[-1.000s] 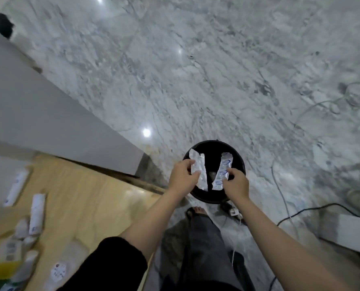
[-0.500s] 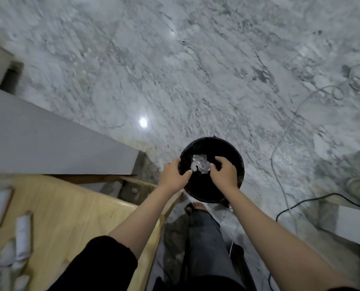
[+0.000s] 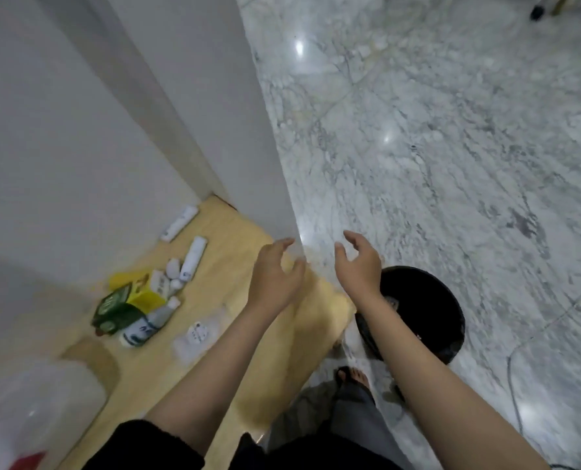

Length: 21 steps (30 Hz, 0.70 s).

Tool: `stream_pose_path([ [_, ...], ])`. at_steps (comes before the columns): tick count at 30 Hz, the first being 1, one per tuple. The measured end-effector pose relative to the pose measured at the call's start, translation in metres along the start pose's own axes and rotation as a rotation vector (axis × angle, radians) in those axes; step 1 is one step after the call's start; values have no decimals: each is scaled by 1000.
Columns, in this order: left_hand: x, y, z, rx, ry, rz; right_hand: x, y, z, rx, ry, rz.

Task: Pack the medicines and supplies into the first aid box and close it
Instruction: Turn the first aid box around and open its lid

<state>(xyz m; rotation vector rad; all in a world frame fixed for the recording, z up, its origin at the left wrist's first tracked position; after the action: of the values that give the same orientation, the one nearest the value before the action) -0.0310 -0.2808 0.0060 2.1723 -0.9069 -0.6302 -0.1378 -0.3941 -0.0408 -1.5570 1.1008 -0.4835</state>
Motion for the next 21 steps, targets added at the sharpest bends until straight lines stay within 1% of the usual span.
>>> stream_pose_path([
  [3,-45,-33,-55,-52,157,1,-39,-30,47,-24,-68,-150],
  [6,-96,-68,-102,-73,299,-19,-85,-56,101,-73,-173,-291],
  [10,-173,-113,-150,-23,485,-48,-154,-79,170,-129,-329,-464],
  [14,-250,-157,-181,-5,680,-108,-215,-88,230,-170,-527,-623],
  [17,-295,-190,-196,-31,816,-160,-243,-91,264,-231,-659,-794],
  [21,-329,-230,-205,114,959,-292,-258,-93,297,-363,-757,-957],
])
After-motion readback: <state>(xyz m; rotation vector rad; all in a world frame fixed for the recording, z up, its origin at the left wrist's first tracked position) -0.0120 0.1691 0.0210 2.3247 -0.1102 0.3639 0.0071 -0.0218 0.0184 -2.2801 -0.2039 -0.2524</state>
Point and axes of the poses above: each hand's wrist, its own x-axis towards the middle knuckle, its own z-axis out of the palm, y = z × x, the point moved 2 cm from there along x, towards the middle knuckle, and after that the axes turned 7 degrees about -y, right-handed, at the moved point
